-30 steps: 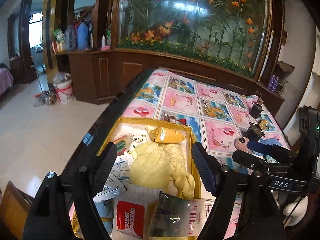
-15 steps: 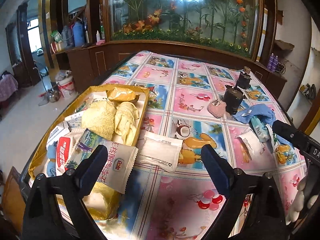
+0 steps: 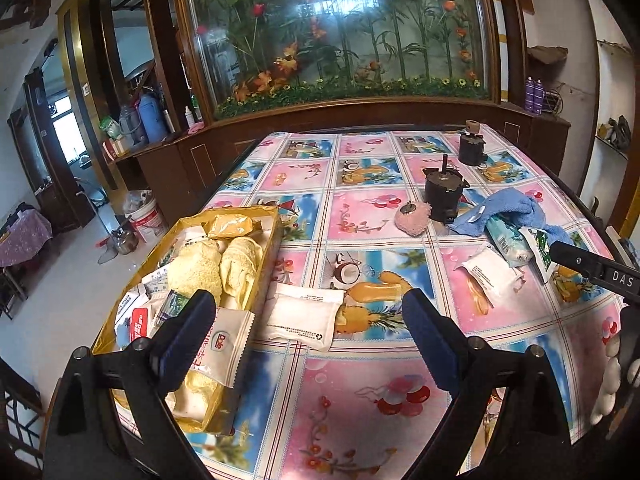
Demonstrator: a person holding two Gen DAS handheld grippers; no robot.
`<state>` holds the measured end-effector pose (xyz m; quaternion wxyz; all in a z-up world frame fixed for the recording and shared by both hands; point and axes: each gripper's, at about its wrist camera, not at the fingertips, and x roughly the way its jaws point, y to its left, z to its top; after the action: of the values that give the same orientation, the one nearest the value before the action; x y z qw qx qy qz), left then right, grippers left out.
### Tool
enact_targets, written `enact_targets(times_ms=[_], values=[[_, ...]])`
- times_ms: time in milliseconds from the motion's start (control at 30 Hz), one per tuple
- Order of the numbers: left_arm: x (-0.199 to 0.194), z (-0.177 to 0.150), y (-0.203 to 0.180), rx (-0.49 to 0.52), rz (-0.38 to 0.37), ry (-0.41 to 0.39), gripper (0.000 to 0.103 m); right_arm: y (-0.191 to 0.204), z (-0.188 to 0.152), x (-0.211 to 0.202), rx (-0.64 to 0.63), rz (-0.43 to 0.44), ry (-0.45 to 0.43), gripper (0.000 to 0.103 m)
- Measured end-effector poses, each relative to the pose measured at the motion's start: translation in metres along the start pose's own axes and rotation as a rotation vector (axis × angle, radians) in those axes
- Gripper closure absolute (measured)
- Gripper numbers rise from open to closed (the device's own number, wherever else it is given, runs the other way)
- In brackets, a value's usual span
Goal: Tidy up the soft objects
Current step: 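Withdraw both tools from the box back over the table, then grasp the plain white packet with left tool while right tool grasps the green-printed packet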
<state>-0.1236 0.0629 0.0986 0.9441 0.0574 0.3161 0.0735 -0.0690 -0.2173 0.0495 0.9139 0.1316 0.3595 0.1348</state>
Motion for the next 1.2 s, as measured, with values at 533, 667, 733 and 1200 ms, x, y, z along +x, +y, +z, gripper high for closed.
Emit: enact_targets(times_ms=[533, 667, 733, 1200], values=[[0.015, -0.003, -0.017, 0.038, -0.007, 0.055, 0.007, -0.008, 0.002, 0.01, 0.021, 0.005, 0.019, 0.019], [0.022, -0.005, -0.017, 0.034, -0.019, 0.075, 0.007, -0.009, 0.001, 0.013, 0.026, -0.001, 0.023, 0.019], [0.025, -0.006, -0.016, 0.027, -0.032, 0.086, 0.007, -0.01, 0.002, 0.015, 0.027, -0.006, 0.025, 0.019], [0.05, -0.019, -0.006, -0.043, -0.265, 0.2, 0.007, -0.05, 0.045, 0.018, 0.102, -0.115, -0.009, 0.018]])
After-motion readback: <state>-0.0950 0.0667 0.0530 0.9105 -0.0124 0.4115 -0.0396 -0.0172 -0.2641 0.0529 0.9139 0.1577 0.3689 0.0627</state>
